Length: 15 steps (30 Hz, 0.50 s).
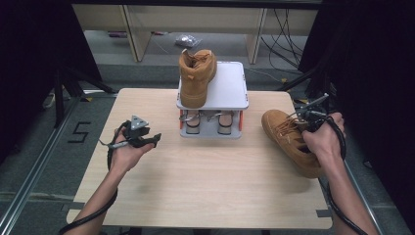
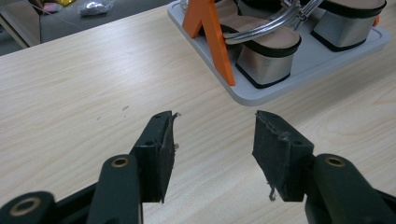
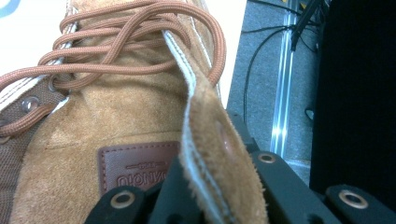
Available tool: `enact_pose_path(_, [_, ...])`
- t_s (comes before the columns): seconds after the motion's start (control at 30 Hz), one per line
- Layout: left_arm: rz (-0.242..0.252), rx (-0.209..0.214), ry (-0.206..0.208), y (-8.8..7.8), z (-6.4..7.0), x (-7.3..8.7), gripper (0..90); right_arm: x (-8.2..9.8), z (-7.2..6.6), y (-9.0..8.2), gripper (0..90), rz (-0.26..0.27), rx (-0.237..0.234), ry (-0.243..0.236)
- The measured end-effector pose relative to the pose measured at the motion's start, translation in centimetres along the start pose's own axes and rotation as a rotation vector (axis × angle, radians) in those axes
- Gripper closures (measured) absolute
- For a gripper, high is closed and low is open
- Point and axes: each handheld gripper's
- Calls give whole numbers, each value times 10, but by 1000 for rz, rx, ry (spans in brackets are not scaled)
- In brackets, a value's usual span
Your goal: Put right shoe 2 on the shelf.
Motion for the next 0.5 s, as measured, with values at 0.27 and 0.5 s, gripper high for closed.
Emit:
enact_pose_path(0.27, [2, 6, -1, 3, 2, -2, 474, -7, 1, -5, 873, 17, -7, 7])
enact_pose_path(0.5, [3, 11, 2, 3, 4, 1, 474, -12, 2, -9, 873, 25, 5, 15])
Point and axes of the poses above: each handheld gripper's, and its own axes: y roughly forward along the jaws, x roughly out of its underside, z roughly to its right, and after that the axes turned 4 degrees about z, right-handed
